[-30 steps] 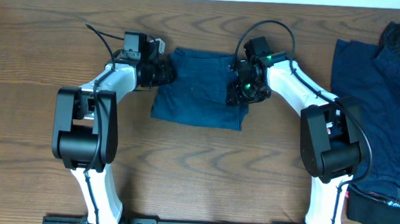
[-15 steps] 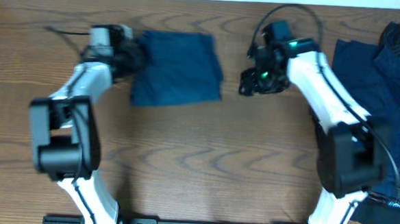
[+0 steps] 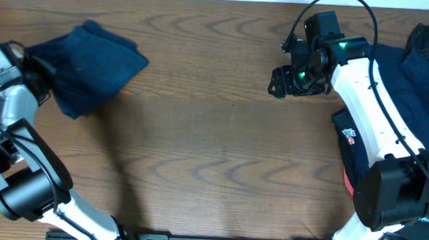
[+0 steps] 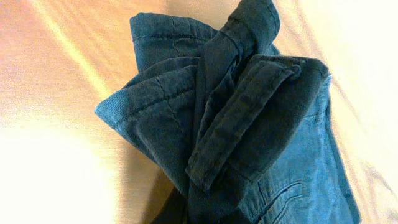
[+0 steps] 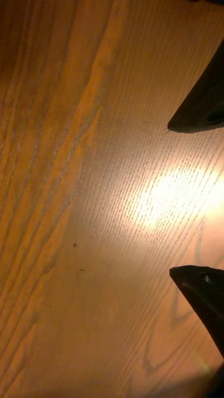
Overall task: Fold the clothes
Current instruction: 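Drag the folded shorts to the upper left table corner with the left gripper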
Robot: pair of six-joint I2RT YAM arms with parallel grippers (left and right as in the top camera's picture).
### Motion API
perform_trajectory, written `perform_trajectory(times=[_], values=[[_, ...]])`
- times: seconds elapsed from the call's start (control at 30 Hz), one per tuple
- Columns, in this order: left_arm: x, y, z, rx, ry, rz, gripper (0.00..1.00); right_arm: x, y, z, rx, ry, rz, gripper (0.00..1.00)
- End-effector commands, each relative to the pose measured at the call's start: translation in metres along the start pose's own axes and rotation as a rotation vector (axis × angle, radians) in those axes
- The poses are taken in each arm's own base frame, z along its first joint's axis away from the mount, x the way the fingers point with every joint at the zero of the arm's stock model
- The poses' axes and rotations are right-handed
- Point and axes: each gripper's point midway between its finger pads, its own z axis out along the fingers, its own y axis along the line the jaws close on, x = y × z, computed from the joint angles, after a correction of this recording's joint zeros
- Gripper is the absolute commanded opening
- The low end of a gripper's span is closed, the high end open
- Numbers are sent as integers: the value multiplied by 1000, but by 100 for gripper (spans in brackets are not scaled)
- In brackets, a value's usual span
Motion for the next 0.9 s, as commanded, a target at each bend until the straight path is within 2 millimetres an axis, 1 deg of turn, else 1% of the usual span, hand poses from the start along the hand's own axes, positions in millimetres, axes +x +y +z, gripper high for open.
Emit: perform_trajectory(times=[0.0,0.1,0.33,0.37,0.4,0.43,0.47,0.5,0.6,0.7,0.8,0.87], values=[[-8,24,-5,-62,-19,-49,6,-3,-2,-5,4,-11,-8,66],[-8,34,-7,-83,-7,-67,6,-3,-2,-5,3,-11,-8,66],[3,42,-8,-109,35,-80,6,-2,-2,-5,4,-9,-7,66],[6,43,-8,-114,47,-82,10,-2,-2,-5,4,-7,-7,66],[12,43,-8,-112,74,-87,28,-1,-2,-5,4,-6,-7,66],[19,43,-9,-109,106,-94,52,-1,-2,-5,4,-6,-7,66],[27,45,-10,-114,140,-103,80,-1,-2,-5,4,-6,-7,66],[36,47,-12,-127,175,-112,97,-2,-2,-5,4,-7,-7,66],[58,54,-18,-159,268,-141,98,-3,-3,-5,4,-12,-6,70],[74,48,-24,-126,345,-166,98,-3,-3,-5,4,-11,-7,72],[82,38,-32,-83,391,-181,98,-2,-3,-5,5,-10,-10,75],[81,32,-39,-62,396,-175,98,-2,-3,-5,5,-10,-10,77]])
